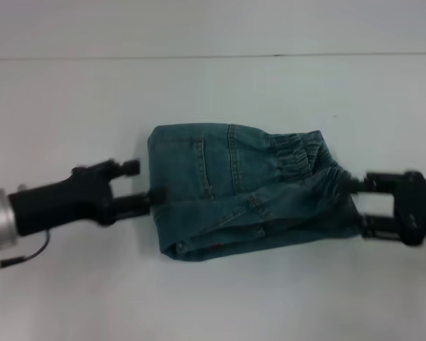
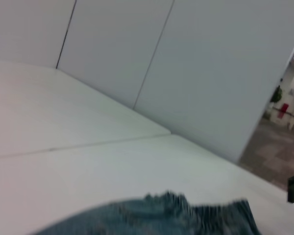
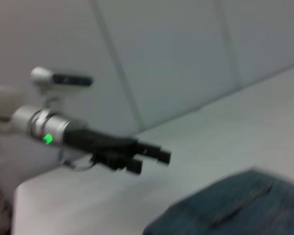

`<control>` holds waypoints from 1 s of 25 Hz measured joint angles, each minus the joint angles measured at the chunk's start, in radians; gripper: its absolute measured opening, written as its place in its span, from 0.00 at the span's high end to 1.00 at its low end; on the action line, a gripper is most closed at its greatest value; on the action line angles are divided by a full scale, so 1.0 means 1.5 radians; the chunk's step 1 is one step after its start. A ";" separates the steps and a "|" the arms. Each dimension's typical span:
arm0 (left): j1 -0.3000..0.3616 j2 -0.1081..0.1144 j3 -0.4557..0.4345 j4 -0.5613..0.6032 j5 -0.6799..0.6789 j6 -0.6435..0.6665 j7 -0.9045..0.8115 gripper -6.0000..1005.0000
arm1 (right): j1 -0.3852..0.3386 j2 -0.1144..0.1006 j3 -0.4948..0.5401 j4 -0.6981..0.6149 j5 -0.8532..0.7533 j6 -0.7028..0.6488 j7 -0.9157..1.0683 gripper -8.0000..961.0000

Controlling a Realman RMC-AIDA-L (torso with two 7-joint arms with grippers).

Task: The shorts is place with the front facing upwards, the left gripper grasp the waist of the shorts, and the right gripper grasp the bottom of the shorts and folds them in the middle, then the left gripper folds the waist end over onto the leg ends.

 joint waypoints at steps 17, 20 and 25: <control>0.005 0.007 -0.069 0.003 0.132 0.091 0.009 0.15 | 0.026 -0.010 -0.004 -0.021 -0.092 0.016 0.046 0.06; 0.001 0.007 -0.069 0.004 0.133 0.094 0.009 0.15 | 0.026 -0.010 -0.005 -0.021 -0.092 0.018 0.047 0.06; -0.005 0.007 -0.066 0.002 0.133 0.101 0.008 0.15 | 0.026 -0.010 -0.006 -0.021 -0.093 0.020 0.047 0.06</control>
